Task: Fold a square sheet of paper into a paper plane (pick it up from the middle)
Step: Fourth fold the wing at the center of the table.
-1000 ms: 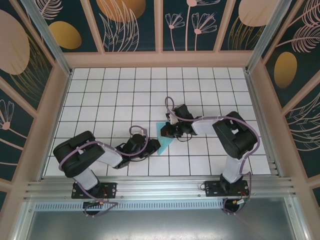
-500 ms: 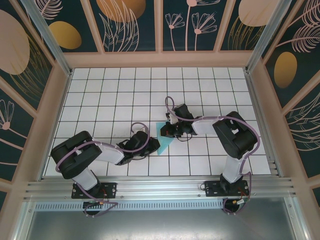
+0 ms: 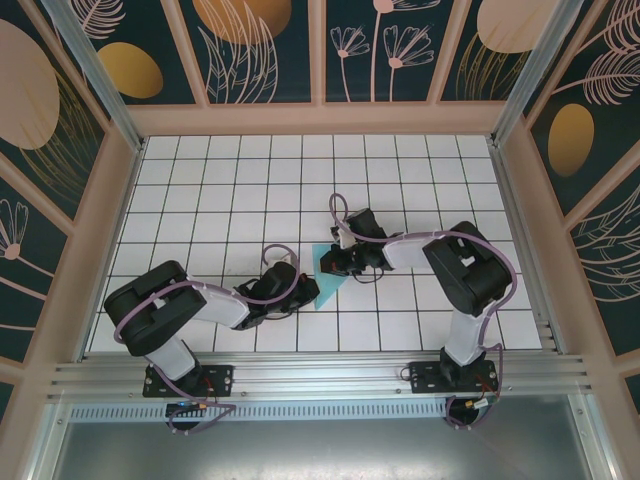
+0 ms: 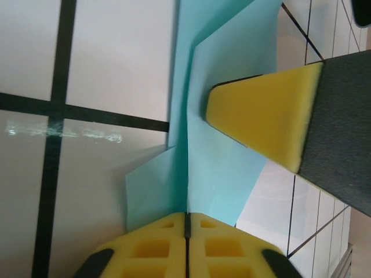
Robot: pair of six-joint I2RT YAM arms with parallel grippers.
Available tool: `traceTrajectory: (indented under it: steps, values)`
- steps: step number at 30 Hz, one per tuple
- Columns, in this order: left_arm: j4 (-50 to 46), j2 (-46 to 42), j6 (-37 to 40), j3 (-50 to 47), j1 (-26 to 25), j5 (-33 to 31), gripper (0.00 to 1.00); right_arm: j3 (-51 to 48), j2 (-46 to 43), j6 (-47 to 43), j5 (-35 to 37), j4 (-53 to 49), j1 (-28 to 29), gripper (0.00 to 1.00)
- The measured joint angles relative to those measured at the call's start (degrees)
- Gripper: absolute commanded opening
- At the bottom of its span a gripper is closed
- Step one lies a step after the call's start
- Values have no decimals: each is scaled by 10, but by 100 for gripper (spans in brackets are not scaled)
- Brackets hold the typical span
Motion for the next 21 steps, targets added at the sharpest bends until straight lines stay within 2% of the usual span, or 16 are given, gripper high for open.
traceTrajectory:
  steps: [3, 6, 9, 14, 17, 21]
  values:
    - [-1, -7, -1, 0, 0, 0, 26, 0, 8, 0, -1, 2, -1, 5]
    - [-31, -28, -2, 0, 1, -17, 28, 0, 9, 0, -3, 3, -1, 4]
    - [-72, -57, -3, 0, 2, -43, 26, 0, 9, 0, -3, 4, -2, 4]
    - [-129, -110, 1, 2, 5, -85, 13, 0, 9, 0, -4, 4, -2, 4]
    - [-144, -117, 10, 9, 15, -86, 9, 0, 9, 0, -5, 4, -2, 5]
    - [-144, -115, 26, 22, 31, -65, 8, 0, 9, 0, -5, 4, -2, 5]
